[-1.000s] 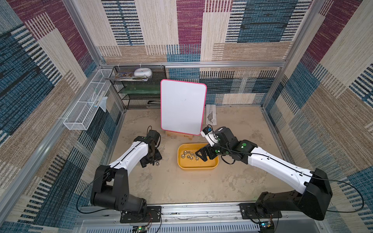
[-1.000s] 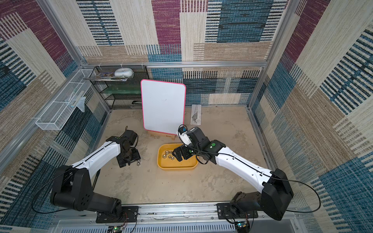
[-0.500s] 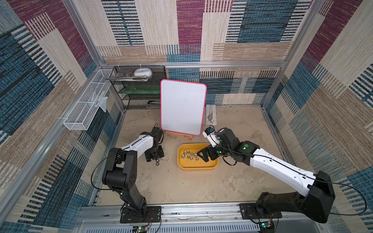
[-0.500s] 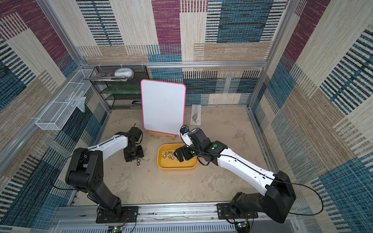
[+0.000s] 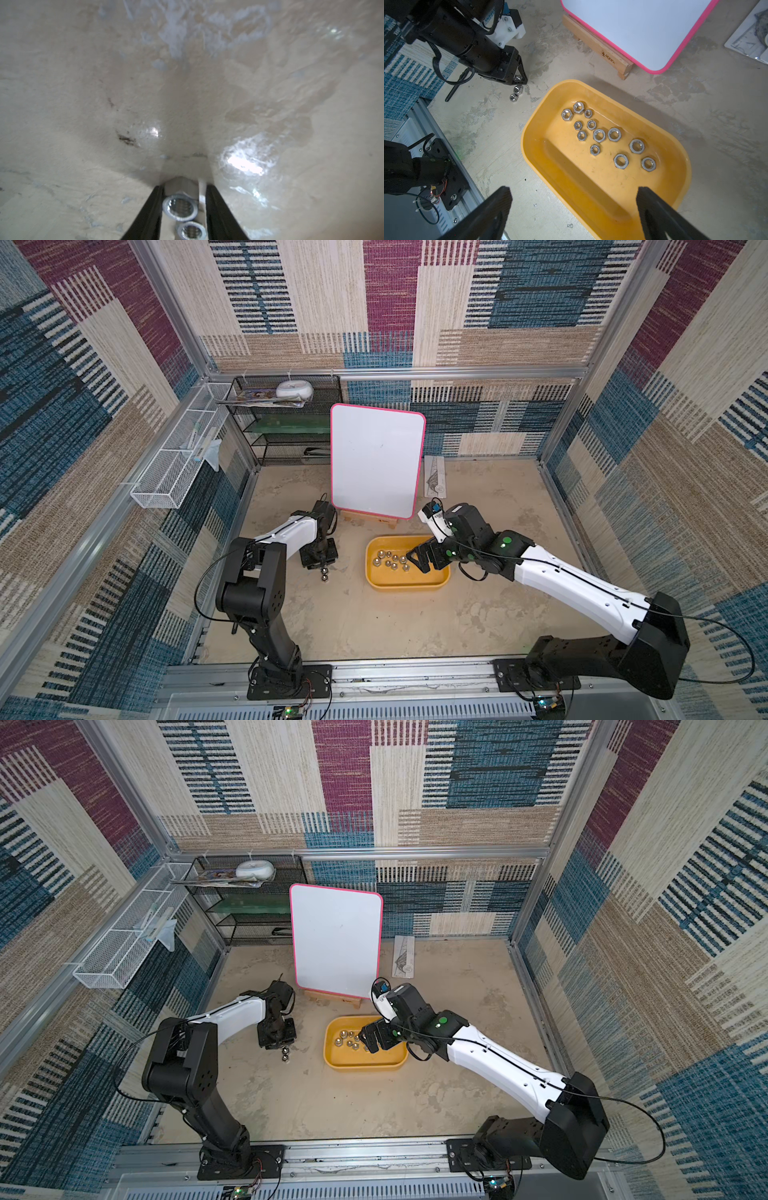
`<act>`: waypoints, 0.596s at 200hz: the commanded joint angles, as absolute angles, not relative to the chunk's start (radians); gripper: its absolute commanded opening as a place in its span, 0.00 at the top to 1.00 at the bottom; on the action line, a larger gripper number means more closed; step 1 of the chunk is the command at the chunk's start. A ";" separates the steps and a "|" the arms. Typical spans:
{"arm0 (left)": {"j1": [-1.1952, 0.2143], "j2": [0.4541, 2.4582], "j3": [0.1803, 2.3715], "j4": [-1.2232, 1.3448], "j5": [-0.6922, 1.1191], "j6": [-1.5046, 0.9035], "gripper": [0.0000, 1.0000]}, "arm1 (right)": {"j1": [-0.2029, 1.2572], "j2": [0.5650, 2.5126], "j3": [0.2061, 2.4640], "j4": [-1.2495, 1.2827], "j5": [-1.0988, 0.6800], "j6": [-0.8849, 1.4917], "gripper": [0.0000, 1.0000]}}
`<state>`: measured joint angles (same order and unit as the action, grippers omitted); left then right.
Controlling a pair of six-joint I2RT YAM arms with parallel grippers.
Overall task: Put the nuts on the desktop into the storage box
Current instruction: Pick up the nut from the center of the board.
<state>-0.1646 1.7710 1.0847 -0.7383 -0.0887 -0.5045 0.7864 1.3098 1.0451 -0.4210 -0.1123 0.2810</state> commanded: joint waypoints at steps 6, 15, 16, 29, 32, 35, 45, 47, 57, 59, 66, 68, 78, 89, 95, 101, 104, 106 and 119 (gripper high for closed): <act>-0.163 1.759 1.072 -0.744 -0.087 -0.500 0.70 | 0.787 1.314 1.052 -0.424 -0.112 0.284 0.01; -0.162 1.755 1.071 -0.745 -0.085 -0.502 0.71 | 0.787 1.314 1.052 -0.422 -0.113 0.284 0.01; -0.162 1.756 1.071 -0.745 -0.085 -0.502 0.71 | 0.787 1.314 1.051 -0.422 -0.114 0.285 0.01; -0.163 1.748 1.070 -0.746 -0.084 -0.502 0.78 | 0.787 1.315 1.051 -0.423 -0.115 0.284 0.01; -0.162 1.745 1.069 -0.746 -0.084 -0.502 0.79 | 0.787 1.314 1.052 -0.423 -0.115 0.285 0.01; -0.163 1.742 1.069 -0.747 -0.084 -0.502 0.80 | 0.787 1.313 1.051 -0.423 -0.115 0.285 0.01; -0.163 1.729 1.069 -0.746 -0.085 -0.502 0.79 | 0.788 1.310 1.048 -0.425 -0.113 0.287 0.01; -0.162 1.726 1.068 -0.748 -0.086 -0.503 0.79 | 0.787 1.309 1.048 -0.425 -0.113 0.287 0.01; -0.163 1.715 1.071 -0.752 -0.079 -0.504 0.78 | 0.787 1.306 1.044 -0.424 -0.115 0.290 0.01; -0.163 1.713 1.071 -0.753 -0.079 -0.504 0.78 | 0.787 1.304 1.043 -0.423 -0.115 0.292 0.01; -0.163 1.705 1.076 -0.759 -0.072 -0.507 0.78 | 0.787 1.303 1.042 -0.423 -0.117 0.294 0.01; -0.163 1.702 1.077 -0.760 -0.071 -0.509 0.78 | 0.787 1.303 1.040 -0.423 -0.117 0.294 0.01; -0.164 1.683 1.083 -0.771 -0.063 -0.514 0.78 | 0.787 1.302 1.040 -0.424 -0.119 0.295 0.01; -0.168 1.659 1.089 -0.779 -0.054 -0.522 0.78 | 0.786 1.302 1.040 -0.426 -0.120 0.297 0.01; -0.172 1.646 1.094 -0.782 -0.047 -0.525 0.77 | 0.787 1.302 1.040 -0.426 -0.121 0.298 0.01; -0.177 1.632 1.100 -0.788 -0.038 -0.529 0.77 | 0.787 1.301 1.040 -0.427 -0.121 0.299 0.01; -0.180 1.626 1.103 -0.791 -0.033 -0.532 0.77 | 0.787 1.299 1.041 -0.427 -0.121 0.299 0.01; -0.183 1.622 1.106 -0.793 -0.032 -0.534 0.77 | 0.787 1.298 1.040 -0.427 -0.121 0.301 0.01; -0.208 1.597 1.129 -0.812 -0.024 -0.542 0.76 | 0.787 1.295 1.036 -0.428 -0.117 0.304 0.01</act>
<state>-0.1799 1.6341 1.0996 -0.7708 -0.0597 -0.5194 0.7868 1.3067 1.0428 -0.4213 -0.1135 0.2951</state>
